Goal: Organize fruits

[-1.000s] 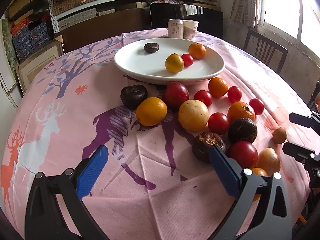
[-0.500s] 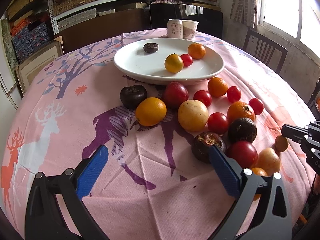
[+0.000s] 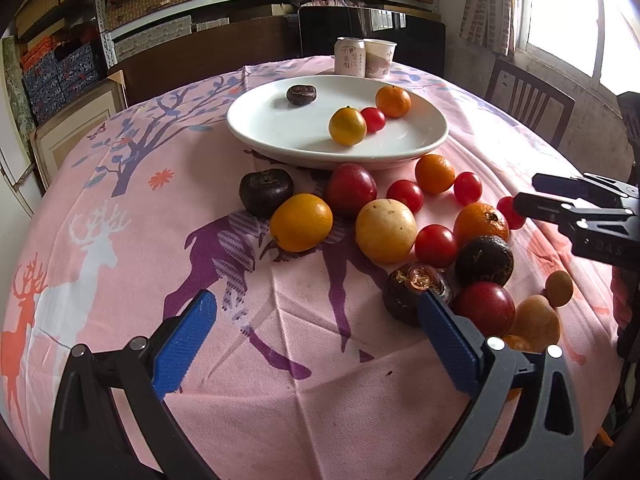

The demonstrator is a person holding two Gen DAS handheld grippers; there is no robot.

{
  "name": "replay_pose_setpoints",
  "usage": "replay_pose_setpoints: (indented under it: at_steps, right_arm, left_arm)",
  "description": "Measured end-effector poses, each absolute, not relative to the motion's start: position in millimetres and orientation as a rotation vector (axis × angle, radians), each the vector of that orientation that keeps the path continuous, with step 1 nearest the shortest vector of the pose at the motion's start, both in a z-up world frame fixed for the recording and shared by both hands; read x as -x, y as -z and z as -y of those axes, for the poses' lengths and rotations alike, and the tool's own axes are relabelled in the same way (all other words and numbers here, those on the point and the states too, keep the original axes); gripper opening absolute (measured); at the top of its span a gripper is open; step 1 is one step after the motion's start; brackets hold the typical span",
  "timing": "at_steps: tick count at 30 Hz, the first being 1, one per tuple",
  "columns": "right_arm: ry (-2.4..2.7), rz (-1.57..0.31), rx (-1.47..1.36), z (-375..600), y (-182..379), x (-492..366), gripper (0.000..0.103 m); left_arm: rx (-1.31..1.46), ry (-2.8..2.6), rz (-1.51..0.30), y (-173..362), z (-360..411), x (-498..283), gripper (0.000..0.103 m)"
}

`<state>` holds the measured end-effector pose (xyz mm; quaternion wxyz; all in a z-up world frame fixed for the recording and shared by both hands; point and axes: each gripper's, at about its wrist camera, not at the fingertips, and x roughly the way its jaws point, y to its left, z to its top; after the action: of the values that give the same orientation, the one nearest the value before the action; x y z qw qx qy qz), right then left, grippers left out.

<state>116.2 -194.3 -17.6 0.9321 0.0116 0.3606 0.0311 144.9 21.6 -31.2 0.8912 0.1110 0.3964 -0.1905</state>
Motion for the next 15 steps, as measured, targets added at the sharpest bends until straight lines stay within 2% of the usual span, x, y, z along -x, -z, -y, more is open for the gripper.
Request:
replay_pose_setpoints:
  at_steps: [3,5,6,9,14,15]
  right_arm:
    - [-0.134,-0.78,-0.059,194,23,-124,0.024]
    - [-0.121,-0.747,-0.037,189,19,-119,0.016]
    - [-0.118,-0.716,-0.022,186,15,-115,0.0]
    - [-0.116,-0.663,-0.013,183,6,-103,0.0]
    - [-0.173,-0.698,-0.003,179,7,-101,0.001]
    - [-0.141,-0.698,0.007,179,9,-102,0.012]
  left_arm:
    - [-0.227,0.397,-0.825,31,-22,-145,0.099]
    - [-0.226,0.398,-0.826,31,-22,-145,0.099]
    - [-0.228,0.397,-0.825,31,-22,-145,0.099]
    - [-0.241,0.394,-0.818,31,-21,-144,0.099]
    - [-0.265,0.411,-0.796,28,-16,-137,0.099]
    - [-0.257,0.423,-0.797,26,-16,-134,0.099]
